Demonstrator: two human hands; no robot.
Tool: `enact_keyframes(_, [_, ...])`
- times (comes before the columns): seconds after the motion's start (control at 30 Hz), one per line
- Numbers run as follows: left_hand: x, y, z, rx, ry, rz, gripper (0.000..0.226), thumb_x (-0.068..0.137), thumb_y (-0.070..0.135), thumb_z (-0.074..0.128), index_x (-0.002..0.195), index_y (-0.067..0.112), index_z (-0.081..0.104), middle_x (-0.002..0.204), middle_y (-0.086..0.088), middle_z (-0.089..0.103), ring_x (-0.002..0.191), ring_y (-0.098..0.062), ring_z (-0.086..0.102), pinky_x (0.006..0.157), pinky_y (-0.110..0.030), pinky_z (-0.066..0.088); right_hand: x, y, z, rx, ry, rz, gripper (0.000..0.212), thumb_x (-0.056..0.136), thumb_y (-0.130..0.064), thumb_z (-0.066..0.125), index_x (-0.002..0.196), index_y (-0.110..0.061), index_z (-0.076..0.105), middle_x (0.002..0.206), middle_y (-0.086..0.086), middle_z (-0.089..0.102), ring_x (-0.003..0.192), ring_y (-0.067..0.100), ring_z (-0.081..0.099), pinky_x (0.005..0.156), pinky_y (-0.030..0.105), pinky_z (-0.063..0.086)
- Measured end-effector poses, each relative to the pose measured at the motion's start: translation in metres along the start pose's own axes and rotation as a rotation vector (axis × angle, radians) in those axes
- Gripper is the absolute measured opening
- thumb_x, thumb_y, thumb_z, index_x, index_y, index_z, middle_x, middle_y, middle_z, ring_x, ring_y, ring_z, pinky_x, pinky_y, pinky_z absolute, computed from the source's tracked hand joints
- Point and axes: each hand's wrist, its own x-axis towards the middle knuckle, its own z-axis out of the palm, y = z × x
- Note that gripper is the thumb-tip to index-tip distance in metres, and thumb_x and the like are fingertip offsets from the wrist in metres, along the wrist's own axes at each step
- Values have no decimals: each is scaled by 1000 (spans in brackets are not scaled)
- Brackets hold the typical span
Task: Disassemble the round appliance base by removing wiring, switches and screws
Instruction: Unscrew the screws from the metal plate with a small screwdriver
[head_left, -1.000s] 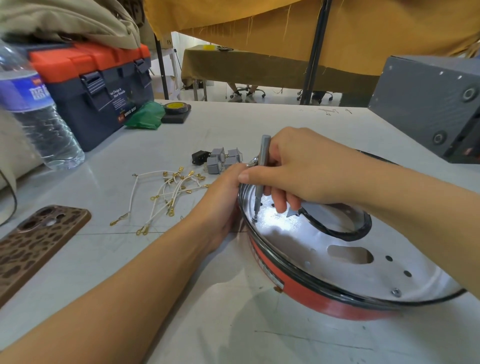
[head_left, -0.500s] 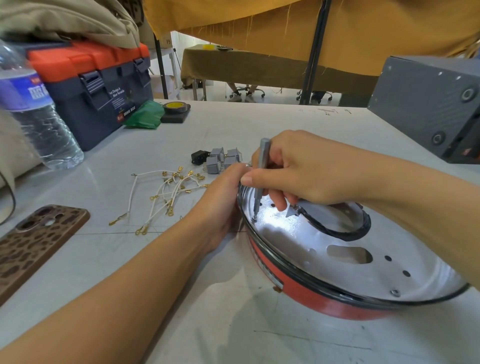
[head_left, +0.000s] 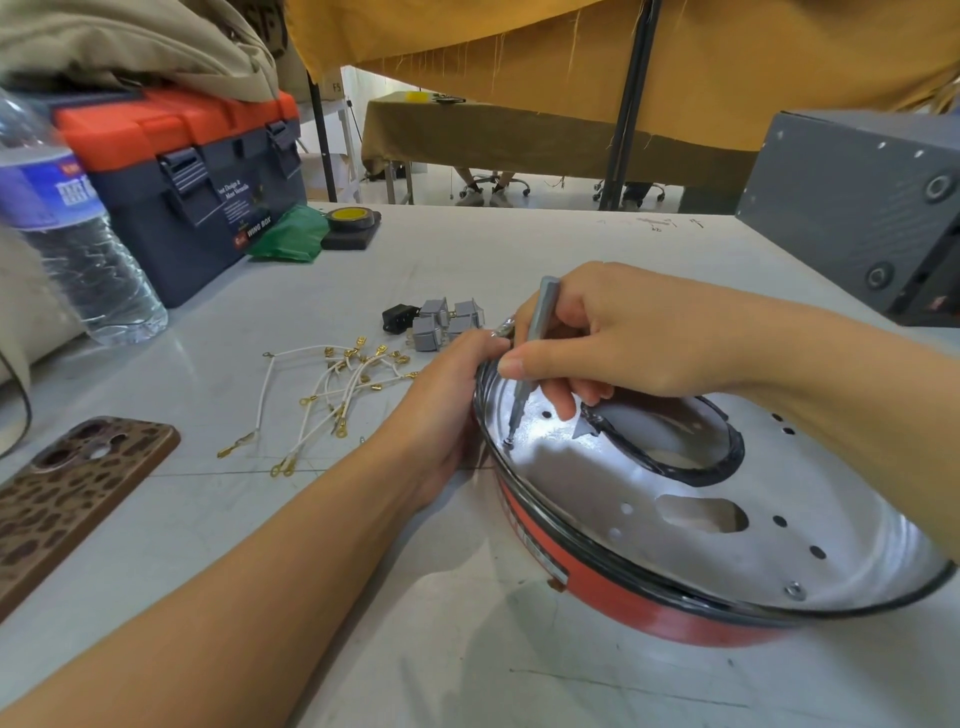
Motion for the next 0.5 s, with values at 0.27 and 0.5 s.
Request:
enact_keyframes(0.27, [0,-1,-1,-31,-42,69,37,91,27,38,68,10,61,57,-7,61,60,-17,60,66,-31,50,0,-5,18,357,109,127,24,92,-16,60,82,5,64,49,8,64,38,12,53,39,19,43])
enact_keyframes(0.5, [2,-3,-2,-94,-119,61,36,84,37,44,74,20,74,87,-11,73,84,-22,70,81,-40,58,0,-15,20,-183,283,108,50,92,-46,53,62,-7,59,45,6,59,43,16,59,54,33,54])
